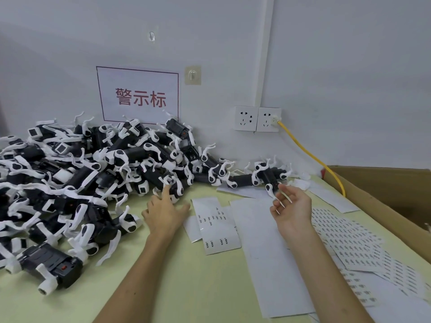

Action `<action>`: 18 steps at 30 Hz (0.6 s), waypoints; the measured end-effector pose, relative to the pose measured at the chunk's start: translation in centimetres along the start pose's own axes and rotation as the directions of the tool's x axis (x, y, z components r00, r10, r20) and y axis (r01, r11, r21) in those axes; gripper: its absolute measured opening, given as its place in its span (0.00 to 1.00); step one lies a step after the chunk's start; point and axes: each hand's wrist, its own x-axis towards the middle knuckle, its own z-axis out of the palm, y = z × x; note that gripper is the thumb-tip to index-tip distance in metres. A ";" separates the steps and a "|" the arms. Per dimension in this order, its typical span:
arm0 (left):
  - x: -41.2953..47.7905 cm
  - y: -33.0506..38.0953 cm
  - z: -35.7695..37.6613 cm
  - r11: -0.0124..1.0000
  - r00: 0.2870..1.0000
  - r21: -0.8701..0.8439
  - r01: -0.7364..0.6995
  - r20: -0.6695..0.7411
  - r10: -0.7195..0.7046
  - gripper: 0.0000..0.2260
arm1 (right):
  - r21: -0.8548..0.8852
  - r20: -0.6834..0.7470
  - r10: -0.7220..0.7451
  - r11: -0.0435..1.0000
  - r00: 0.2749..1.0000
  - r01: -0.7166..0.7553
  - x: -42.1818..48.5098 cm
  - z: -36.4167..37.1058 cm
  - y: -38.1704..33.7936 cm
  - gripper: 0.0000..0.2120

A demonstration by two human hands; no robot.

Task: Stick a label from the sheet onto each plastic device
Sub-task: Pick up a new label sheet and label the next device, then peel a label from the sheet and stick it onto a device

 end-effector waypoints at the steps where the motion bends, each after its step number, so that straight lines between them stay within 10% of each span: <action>1: 0.1 0.0 0.1 0.999 1.000 0.036 -0.007 0.016 0.007 0.37 | -0.006 0.000 0.002 1.000 1.000 -0.002 0.0 0.0 0.0 0.05; 18: 0.3 -0.5 -0.5 0.845 0.948 -0.497 -0.198 -0.315 0.037 0.09 | -0.109 0.043 0.014 0.994 0.999 -0.009 -0.7 0.6 0.7 0.07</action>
